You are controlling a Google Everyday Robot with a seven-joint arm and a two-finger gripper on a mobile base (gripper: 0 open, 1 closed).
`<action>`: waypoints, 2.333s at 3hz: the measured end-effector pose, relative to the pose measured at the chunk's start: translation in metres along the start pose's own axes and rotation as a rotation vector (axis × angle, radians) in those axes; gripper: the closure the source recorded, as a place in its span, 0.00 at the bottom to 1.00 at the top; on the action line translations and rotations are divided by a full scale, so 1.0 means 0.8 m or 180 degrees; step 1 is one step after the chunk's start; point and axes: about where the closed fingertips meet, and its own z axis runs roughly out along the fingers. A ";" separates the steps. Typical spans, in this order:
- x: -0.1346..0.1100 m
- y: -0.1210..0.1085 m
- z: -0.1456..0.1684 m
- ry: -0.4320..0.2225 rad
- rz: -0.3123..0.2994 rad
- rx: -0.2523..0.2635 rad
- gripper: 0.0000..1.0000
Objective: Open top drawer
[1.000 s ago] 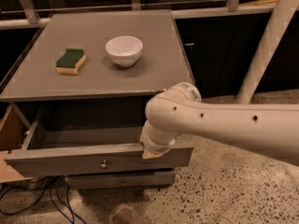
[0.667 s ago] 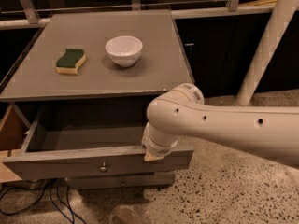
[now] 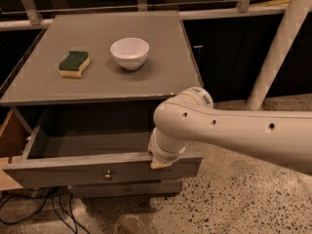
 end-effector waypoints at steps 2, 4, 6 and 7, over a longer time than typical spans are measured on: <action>0.002 0.010 -0.002 0.0003 0.0023 -0.0042 1.00; 0.004 0.017 -0.003 0.0006 0.0052 -0.0062 0.83; 0.004 0.017 -0.003 0.0006 0.0052 -0.0062 0.28; 0.004 0.017 -0.003 0.0007 0.0052 -0.0062 0.05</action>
Offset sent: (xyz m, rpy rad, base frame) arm -0.1079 -0.0672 -0.0183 -0.0207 0.1606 -0.1060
